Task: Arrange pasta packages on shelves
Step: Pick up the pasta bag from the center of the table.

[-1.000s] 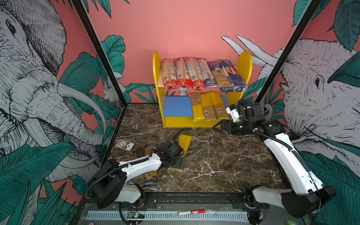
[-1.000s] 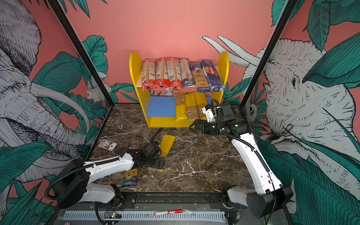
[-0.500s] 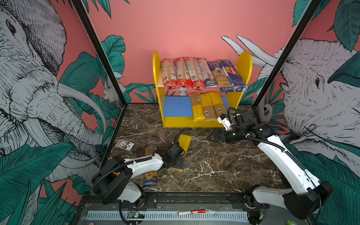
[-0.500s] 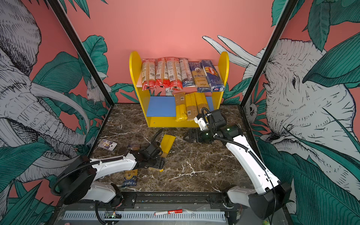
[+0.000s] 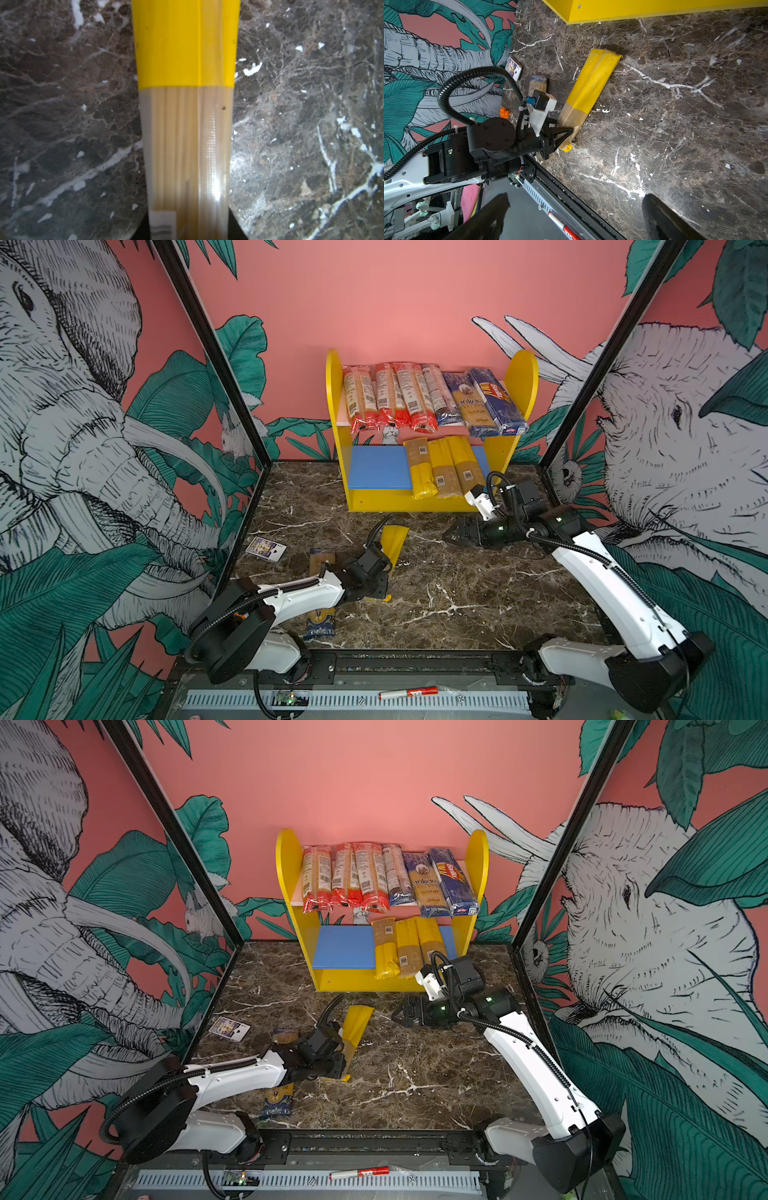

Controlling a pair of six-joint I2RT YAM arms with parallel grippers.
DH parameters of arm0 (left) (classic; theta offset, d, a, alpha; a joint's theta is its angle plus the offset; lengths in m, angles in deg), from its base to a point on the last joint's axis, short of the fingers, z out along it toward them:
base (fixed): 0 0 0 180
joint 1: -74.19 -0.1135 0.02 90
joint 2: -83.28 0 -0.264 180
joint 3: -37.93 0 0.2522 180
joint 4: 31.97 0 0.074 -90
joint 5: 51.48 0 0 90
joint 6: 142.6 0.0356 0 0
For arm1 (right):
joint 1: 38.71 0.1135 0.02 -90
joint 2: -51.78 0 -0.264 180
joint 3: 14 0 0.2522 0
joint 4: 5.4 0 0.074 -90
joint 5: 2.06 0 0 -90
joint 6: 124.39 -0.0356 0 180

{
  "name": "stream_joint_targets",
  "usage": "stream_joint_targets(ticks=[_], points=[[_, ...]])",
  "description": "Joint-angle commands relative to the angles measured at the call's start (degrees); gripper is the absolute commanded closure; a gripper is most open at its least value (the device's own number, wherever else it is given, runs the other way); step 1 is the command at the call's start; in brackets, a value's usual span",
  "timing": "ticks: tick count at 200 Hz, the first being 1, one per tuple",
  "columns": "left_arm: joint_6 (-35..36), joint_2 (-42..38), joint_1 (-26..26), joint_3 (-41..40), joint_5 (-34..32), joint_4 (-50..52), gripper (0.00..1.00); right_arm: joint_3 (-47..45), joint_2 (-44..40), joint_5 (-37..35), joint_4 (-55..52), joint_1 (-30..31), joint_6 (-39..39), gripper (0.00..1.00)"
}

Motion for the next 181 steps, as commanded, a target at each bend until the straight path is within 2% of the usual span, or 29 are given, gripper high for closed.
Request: stream_joint_targets(ticks=[1,56,92,146,181], points=[[-0.7,-6.1,0.4,-1.4,0.0,2.7,1.00,2.5,1.4,1.4,2.2,0.2,-0.5,0.01],[-2.4,-21.9,0.4,-0.8,-7.1,8.6,1.00,5.1,4.5,4.5,5.6,0.2,-0.7,0.01],[-3.2,-27.3,0.3,2.3,-11.2,12.1,1.00,6.7,6.2,6.2,6.6,0.1,-0.5,0.01],[-1.1,-27.0,0.3,11.1,-15.0,13.5,1.00,9.1,6.9,8.9,7.4,0.1,0.3,0.01],[2.6,-20.1,-0.9,19.9,-17.3,13.2,1.00,9.5,6.9,8.6,6.2,0.0,1.8,0.01]])
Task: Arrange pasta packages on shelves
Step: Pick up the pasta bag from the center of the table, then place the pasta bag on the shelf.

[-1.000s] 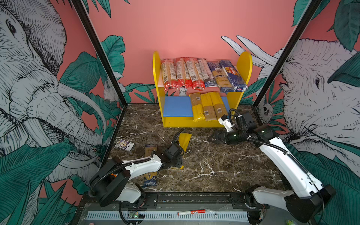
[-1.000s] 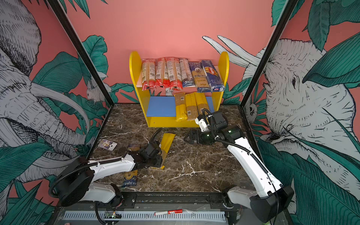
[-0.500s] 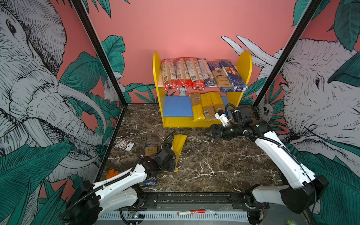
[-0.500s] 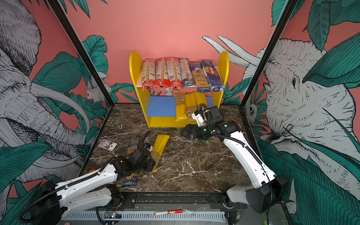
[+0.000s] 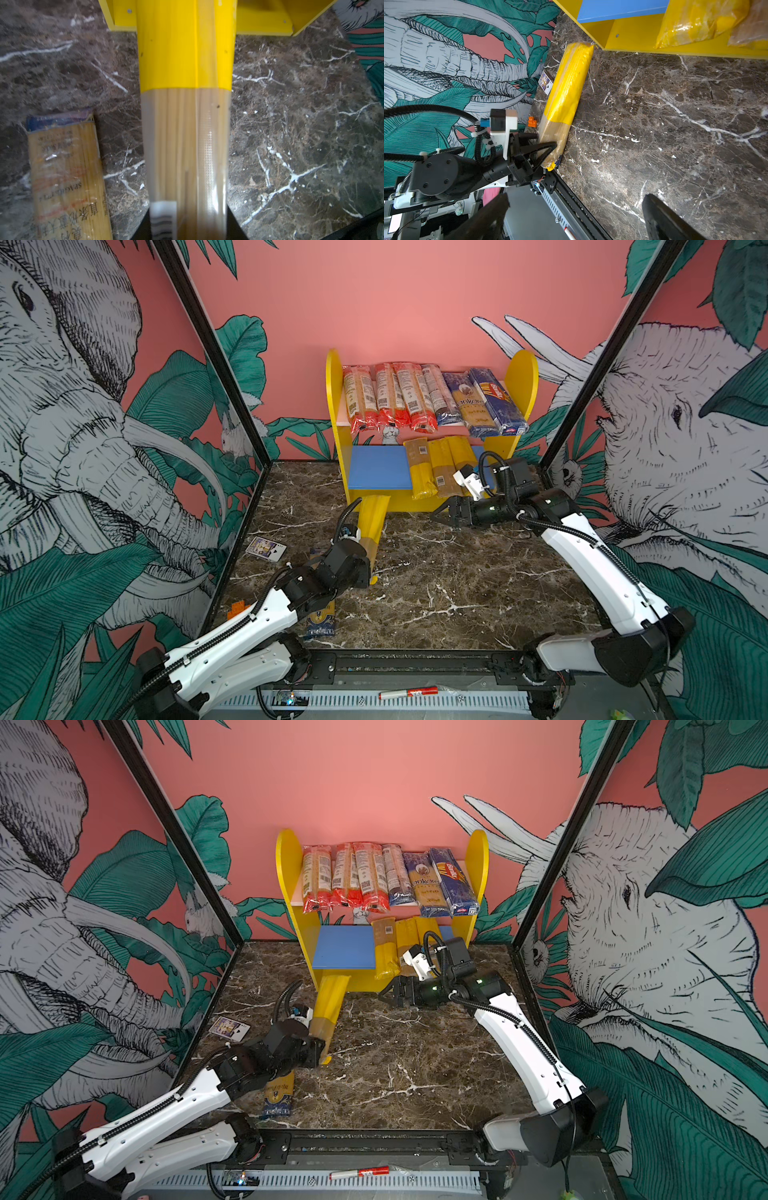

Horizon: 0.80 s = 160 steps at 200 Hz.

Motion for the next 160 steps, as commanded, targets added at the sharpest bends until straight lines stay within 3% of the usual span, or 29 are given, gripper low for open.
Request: stream_joint_targets(ticks=[1,56,104,160], points=[[3.5,3.0,-1.1,8.1,-5.1,-7.0,1.00,1.2,0.0,0.9,0.3,0.0,1.9,0.01],[7.0,15.0,-8.1,17.2,-0.3,-14.5,1.00,1.0,-1.1,0.2,0.4,-0.7,2.1,0.01],[11.8,29.0,-13.7,30.3,3.6,-16.9,1.00,2.6,-1.9,-0.4,-1.4,-2.6,2.6,0.01],[10.5,43.0,-17.3,42.8,10.2,-20.3,1.00,3.4,-4.0,-1.3,-4.9,-6.0,3.4,0.01]])
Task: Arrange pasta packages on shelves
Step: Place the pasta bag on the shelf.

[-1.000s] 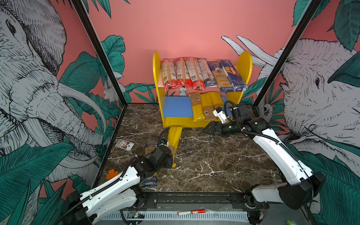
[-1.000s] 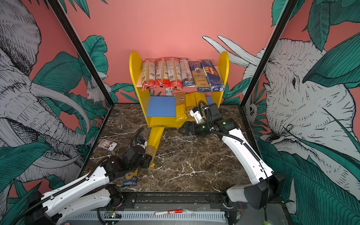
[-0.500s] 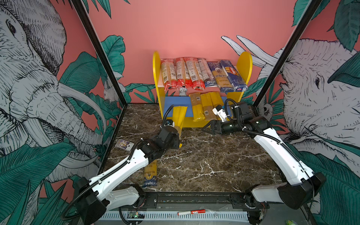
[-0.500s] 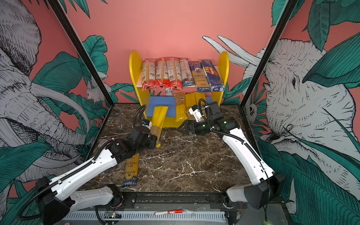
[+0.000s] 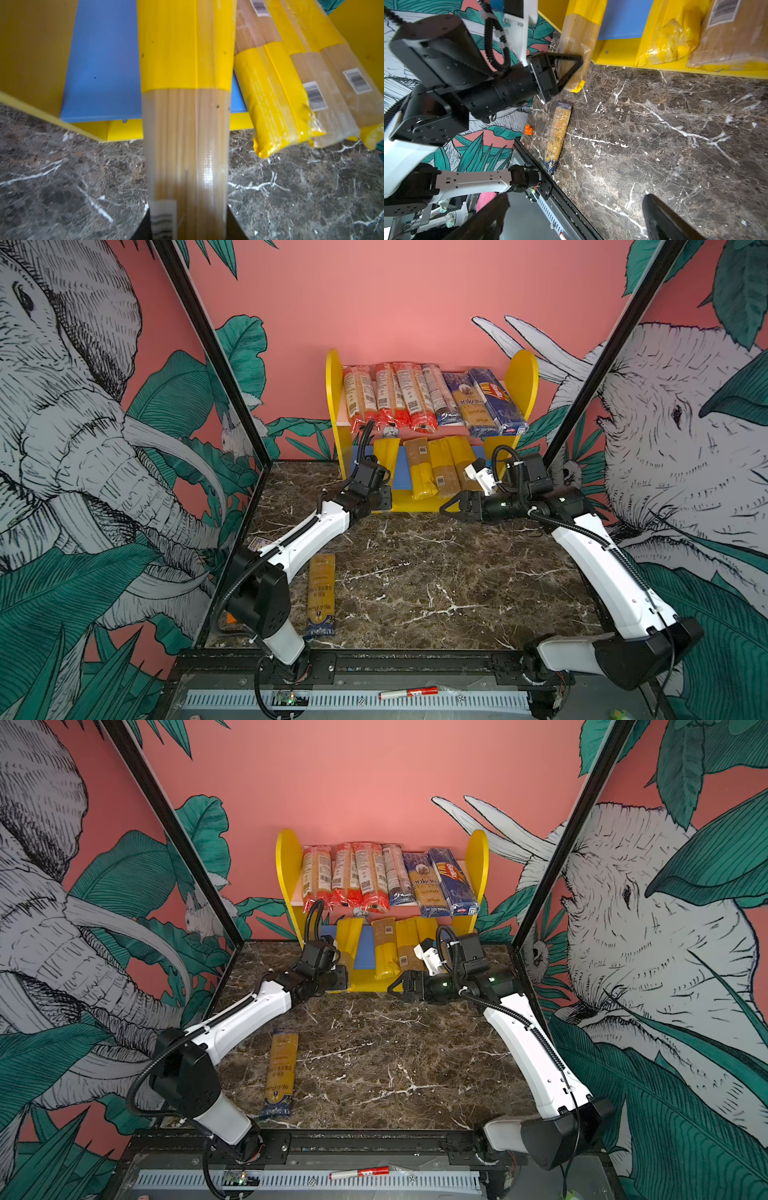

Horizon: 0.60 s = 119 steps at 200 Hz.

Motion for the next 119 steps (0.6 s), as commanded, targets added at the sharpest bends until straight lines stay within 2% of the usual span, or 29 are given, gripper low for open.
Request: stream_joint_targets(ticks=[1,64,119], points=[[0.1,1.2,-0.8,6.9,2.5,-9.9,1.00,1.4,-2.2,-0.8,-1.9,-1.2,1.3,0.01],[-2.0,11.8,-1.1,18.2,4.1,-10.3,1.00,0.4,-4.2,-2.3,-2.9,-3.0,0.8,0.01],[-3.9,14.9,-1.6,20.0,2.6,-10.2,1.00,-0.9,-5.9,-2.5,-3.4,-5.1,0.8,0.01]])
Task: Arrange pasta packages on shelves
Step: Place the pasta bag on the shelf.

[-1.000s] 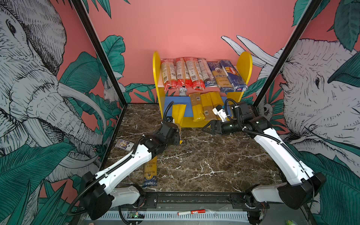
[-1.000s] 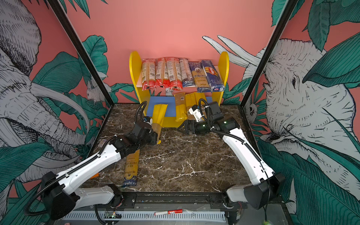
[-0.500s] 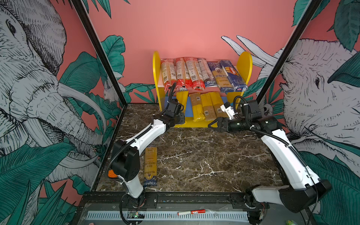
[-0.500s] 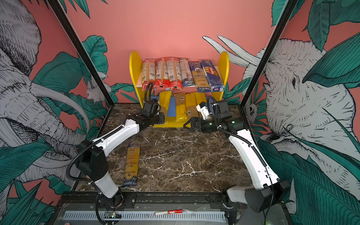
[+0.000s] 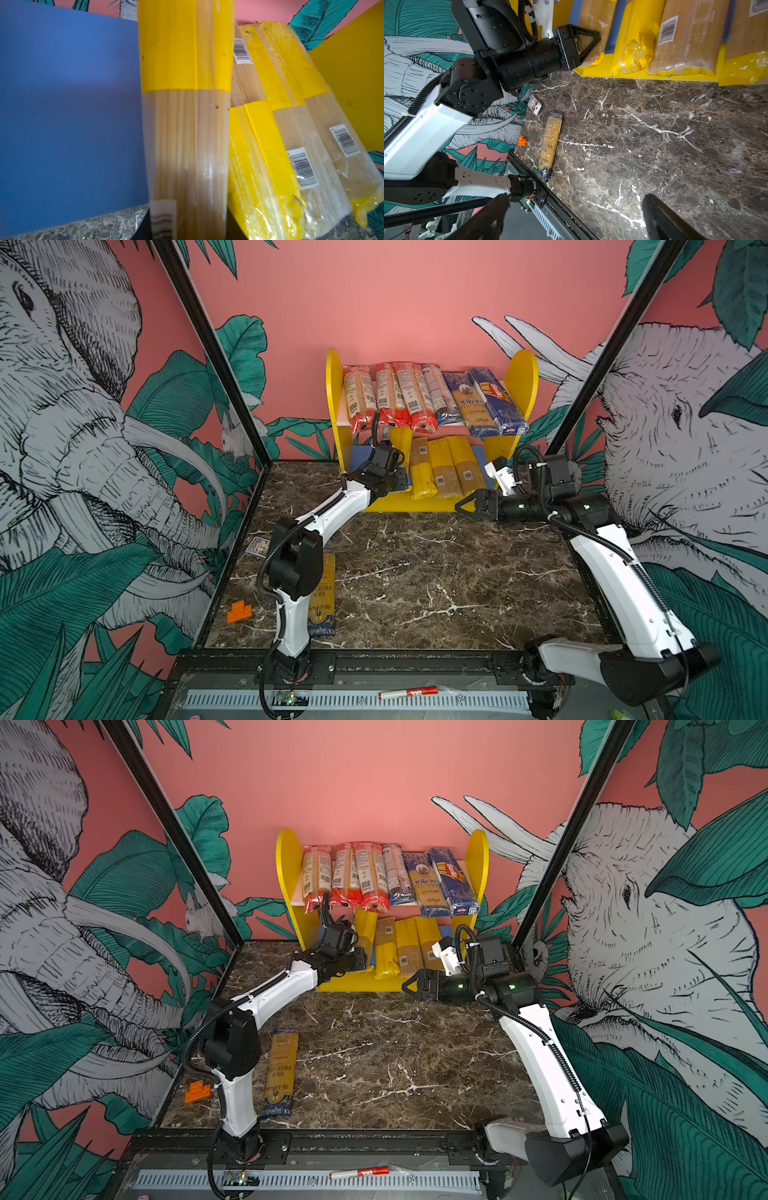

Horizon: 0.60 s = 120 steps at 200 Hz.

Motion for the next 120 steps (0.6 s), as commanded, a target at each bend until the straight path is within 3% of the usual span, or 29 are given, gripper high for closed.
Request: stream_joint_targets(ticks=[1,30,54,92,120], points=[[-1.3,-1.4,-0.8,3.8,-1.0,-6.9,1.00,-0.8,-1.4,-0.2,-0.5,-0.9,0.8,0.01],[-2.6,-0.6,-1.1,4.3,0.2,-6.3,1.00,-0.6,-1.5,0.1,-0.9,-1.7,1.1,0.01],[-3.7,-0.7,-1.1,3.7,2.7,-6.2,0.66,-0.4,-1.2,0.5,-1.2,-2.1,1.5,0.01],[-5.7,-2.3,-1.1,0.9,4.9,-6.9,0.46,-0.5,-1.0,0.5,-1.4,-2.6,1.9,0.01],[-6.1,-3.5,-1.1,-0.8,5.7,-6.9,0.39,-0.4,-0.8,0.8,-1.2,-2.6,1.8,0.01]])
